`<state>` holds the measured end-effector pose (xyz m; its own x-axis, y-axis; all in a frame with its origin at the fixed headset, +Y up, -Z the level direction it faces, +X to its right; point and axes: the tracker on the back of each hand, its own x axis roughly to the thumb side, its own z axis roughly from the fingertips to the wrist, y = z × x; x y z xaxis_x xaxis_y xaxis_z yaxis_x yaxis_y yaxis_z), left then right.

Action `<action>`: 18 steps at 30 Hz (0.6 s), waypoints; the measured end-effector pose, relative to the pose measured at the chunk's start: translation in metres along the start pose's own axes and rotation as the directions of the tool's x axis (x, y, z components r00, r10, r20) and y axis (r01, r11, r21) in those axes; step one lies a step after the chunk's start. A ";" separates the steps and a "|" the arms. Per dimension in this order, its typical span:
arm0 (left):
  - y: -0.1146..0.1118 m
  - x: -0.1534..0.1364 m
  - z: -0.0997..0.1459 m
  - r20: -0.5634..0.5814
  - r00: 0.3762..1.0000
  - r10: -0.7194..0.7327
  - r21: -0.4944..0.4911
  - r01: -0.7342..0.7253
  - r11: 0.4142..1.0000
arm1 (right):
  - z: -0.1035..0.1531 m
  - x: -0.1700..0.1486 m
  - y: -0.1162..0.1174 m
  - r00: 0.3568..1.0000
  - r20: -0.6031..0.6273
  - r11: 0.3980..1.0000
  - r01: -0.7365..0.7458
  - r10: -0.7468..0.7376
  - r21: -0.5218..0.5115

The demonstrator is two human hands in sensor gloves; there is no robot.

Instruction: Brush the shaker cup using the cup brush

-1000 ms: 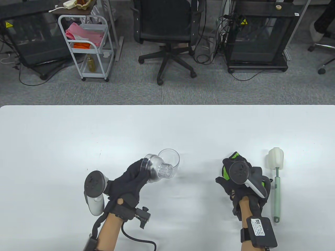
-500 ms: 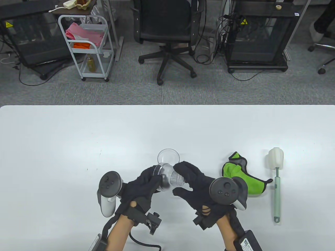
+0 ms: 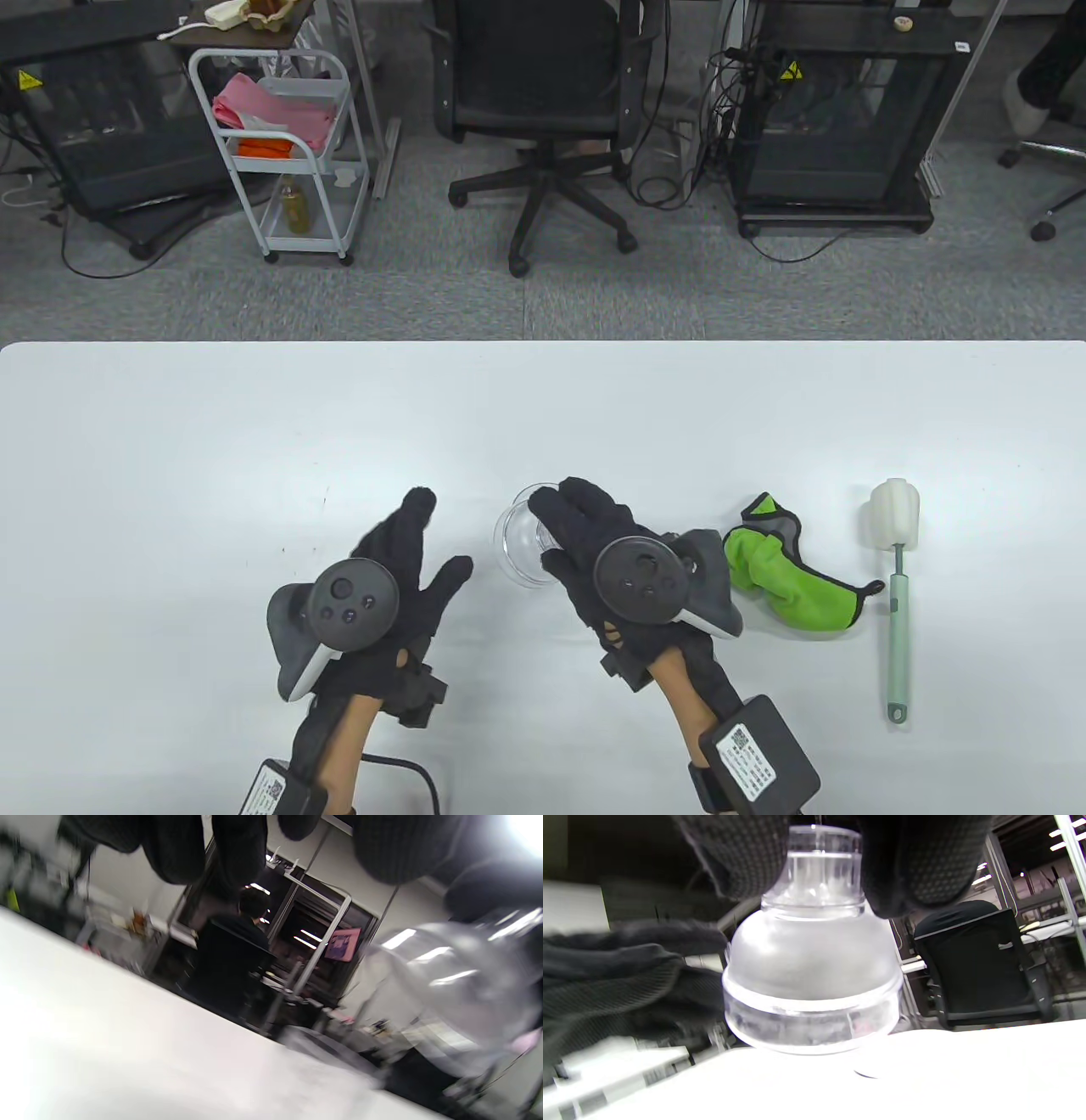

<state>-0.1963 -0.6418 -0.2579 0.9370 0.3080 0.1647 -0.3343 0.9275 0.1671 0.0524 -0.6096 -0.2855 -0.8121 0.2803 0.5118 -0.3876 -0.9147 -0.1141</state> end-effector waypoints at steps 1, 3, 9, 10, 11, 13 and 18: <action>0.000 -0.002 0.000 -0.008 0.995 -0.103 -0.019 0.103 0.995 | -0.008 0.002 0.004 0.998 -0.007 0.998 -0.059 0.059 0.014; -0.002 -0.007 -0.002 -0.018 0.982 -0.187 -0.074 0.185 0.980 | -0.020 0.005 0.010 0.991 -0.022 0.990 -0.130 0.131 0.048; -0.015 -0.015 -0.006 -0.026 0.991 -0.134 -0.146 0.129 0.981 | -0.049 0.003 0.033 0.969 -0.088 0.968 -0.222 0.233 0.117; -0.016 -0.015 -0.006 -0.026 0.990 -0.138 -0.146 0.133 0.980 | -0.051 0.003 0.036 0.968 -0.092 0.968 -0.221 0.232 0.123; -0.017 -0.015 -0.007 -0.027 0.990 -0.138 -0.145 0.133 0.980 | -0.053 0.001 0.039 0.965 -0.101 0.965 -0.228 0.241 0.129; -0.017 -0.015 -0.007 -0.025 0.992 -0.125 -0.148 0.120 0.982 | -0.056 -0.001 0.044 0.957 -0.112 0.956 -0.252 0.269 0.148; -0.019 -0.014 -0.007 -0.020 0.992 -0.125 -0.150 0.120 0.981 | -0.059 -0.007 0.052 0.962 -0.131 0.963 -0.217 0.238 0.159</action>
<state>-0.2021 -0.6624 -0.2705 0.9732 0.1941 0.1233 -0.2000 0.9790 0.0380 0.0122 -0.6419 -0.3451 -0.9310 0.0902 0.3538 -0.1280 -0.9881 -0.0851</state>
